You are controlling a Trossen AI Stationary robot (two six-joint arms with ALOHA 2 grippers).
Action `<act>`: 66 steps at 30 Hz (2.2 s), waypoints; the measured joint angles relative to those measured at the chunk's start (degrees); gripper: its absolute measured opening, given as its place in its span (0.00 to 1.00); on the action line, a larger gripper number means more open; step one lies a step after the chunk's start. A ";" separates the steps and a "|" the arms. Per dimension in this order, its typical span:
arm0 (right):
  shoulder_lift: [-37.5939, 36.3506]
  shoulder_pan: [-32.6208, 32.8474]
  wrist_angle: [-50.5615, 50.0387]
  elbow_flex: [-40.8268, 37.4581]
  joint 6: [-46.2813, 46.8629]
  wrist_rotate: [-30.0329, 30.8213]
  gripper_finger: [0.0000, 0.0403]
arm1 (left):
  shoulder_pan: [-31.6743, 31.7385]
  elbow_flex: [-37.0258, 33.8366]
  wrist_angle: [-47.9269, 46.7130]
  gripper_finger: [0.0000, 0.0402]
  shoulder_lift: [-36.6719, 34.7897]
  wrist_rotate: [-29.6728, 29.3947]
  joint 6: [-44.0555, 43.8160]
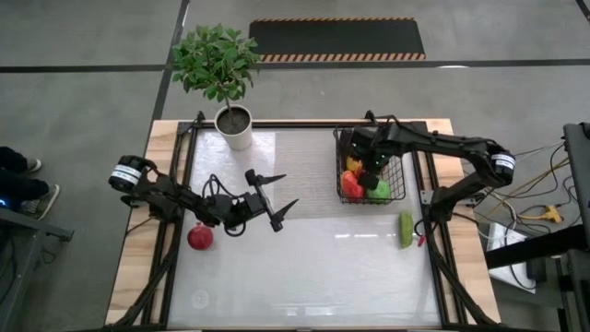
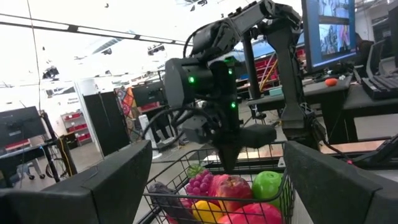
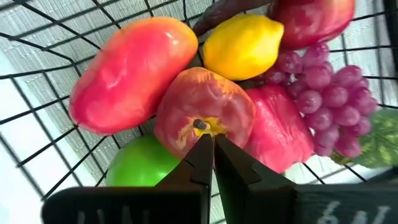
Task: Build produce basket
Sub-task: Put the red pomegranate into the wire basket
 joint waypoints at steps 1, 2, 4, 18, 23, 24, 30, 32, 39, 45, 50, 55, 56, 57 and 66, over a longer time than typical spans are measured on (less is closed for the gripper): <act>-0.10 0.12 -0.75 0.71 0.34 0.04 0.02 | -0.04 0.00 0.00 0.86 0.00 0.00 -0.55; -0.37 0.37 -1.40 1.33 0.86 0.07 0.02 | -0.06 0.00 0.00 0.86 0.00 0.00 -1.20; -1.43 1.30 -2.31 2.39 2.34 0.13 0.02 | -0.27 0.00 -0.05 0.86 0.00 -0.01 -2.03; -17.95 21.42 6.27 -0.93 19.97 5.29 0.02 | -1.94 5.42 -26.23 0.86 -2.00 -0.24 -23.99; -21.64 30.84 12.23 -4.92 21.32 13.10 0.02 | -1.97 12.55 -61.35 0.86 -6.56 -0.15 -44.87; -22.00 32.29 13.45 -5.59 21.30 14.39 0.02 | -1.99 14.26 -68.70 0.86 -7.09 -0.15 -49.45; -22.69 38.72 21.27 -9.52 18.15 22.04 0.02 | -3.34 22.78 -104.11 0.86 -7.72 7.06 -74.57; -22.67 39.69 24.69 -10.93 16.36 23.04 0.02 | -3.82 24.48 -110.25 0.86 -7.72 9.64 -82.41; -22.72 40.53 33.28 -14.91 10.56 23.50 0.02 | -6.37 28.32 -124.83 0.86 -7.74 18.96 -100.35; -22.75 40.53 44.72 -20.12 2.57 23.47 0.02 | -8.25 32.20 -141.65 0.86 -7.72 25.89 -115.40; -22.75 40.53 48.36 -22.25 -0.86 23.42 0.02 | -10.60 34.25 -152.28 0.86 -7.72 30.41 -127.34; -22.75 40.53 48.28 -23.74 -1.67 23.41 0.02 | -13.04 34.34 -154.47 0.86 -7.72 35.49 -135.12; -22.75 40.53 48.31 -23.99 -2.10 23.41 0.02 | -13.41 34.34 -154.35 0.86 -7.72 35.56 -135.50; -22.75 40.53 48.29 -24.25 -2.32 23.43 0.02 | -13.74 34.38 -153.99 0.86 -7.72 35.45 -135.63; -22.77 40.51 48.36 -24.77 -4.76 23.41 0.02 | -14.50 35.06 -150.52 0.86 -7.76 33.55 -134.82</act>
